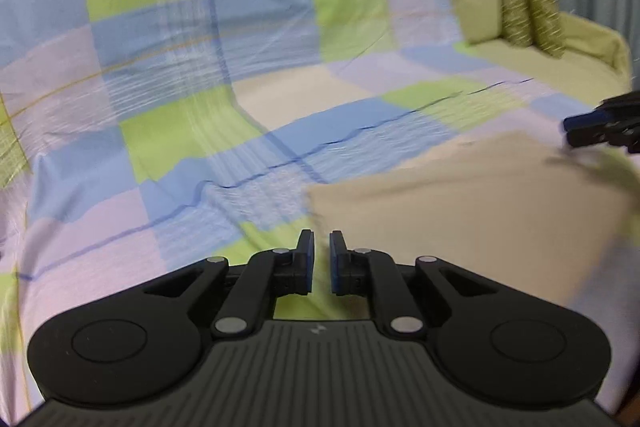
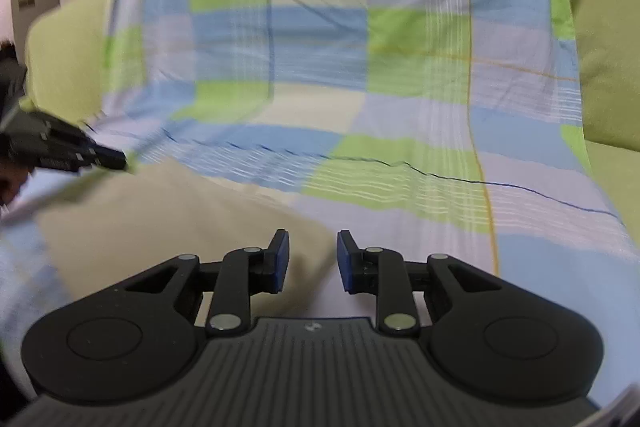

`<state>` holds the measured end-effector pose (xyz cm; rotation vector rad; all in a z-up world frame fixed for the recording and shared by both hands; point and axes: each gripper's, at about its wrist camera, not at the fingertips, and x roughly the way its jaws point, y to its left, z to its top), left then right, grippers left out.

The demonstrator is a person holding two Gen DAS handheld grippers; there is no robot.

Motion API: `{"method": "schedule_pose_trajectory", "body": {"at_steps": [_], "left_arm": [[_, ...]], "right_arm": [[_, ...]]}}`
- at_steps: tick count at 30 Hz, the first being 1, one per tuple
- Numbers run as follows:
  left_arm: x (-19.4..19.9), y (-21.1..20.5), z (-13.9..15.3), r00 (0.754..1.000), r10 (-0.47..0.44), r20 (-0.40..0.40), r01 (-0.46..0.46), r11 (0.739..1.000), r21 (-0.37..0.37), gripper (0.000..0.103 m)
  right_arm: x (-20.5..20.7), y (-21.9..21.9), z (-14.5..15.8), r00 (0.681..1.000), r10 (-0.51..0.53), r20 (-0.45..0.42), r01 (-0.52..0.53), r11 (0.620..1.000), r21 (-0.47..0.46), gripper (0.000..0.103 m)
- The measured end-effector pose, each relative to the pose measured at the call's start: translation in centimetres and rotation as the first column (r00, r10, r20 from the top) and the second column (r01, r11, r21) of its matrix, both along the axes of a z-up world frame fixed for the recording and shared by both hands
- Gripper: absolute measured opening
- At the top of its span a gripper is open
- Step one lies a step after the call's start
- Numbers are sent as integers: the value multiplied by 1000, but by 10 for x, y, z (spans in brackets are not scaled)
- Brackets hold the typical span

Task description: Fold clothes

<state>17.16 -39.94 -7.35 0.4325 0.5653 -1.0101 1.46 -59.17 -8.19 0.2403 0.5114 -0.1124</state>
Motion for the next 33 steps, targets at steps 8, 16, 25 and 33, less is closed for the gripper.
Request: {"method": "schedule_pose_trajectory", "body": {"at_steps": [8, 16, 25, 33], "left_arm": [[-63, 18, -22, 989, -52, 142, 31, 989, 147, 14], [-100, 43, -7, 948, -142, 285, 88, 977, 193, 33], [-136, 53, -4, 938, -201, 282, 162, 974, 156, 33], [-162, 32, 0, 933, -239, 269, 215, 970, 114, 34]], "right_arm": [[-50, 39, -8, 995, -85, -43, 88, 992, 88, 26], [-93, 77, 34, 996, -88, -33, 87, 996, -24, 38], [-117, 141, 55, 995, -57, -78, 40, 980, -194, 46], [-131, 144, 63, 994, -63, -84, 47, 981, -188, 55]]}}
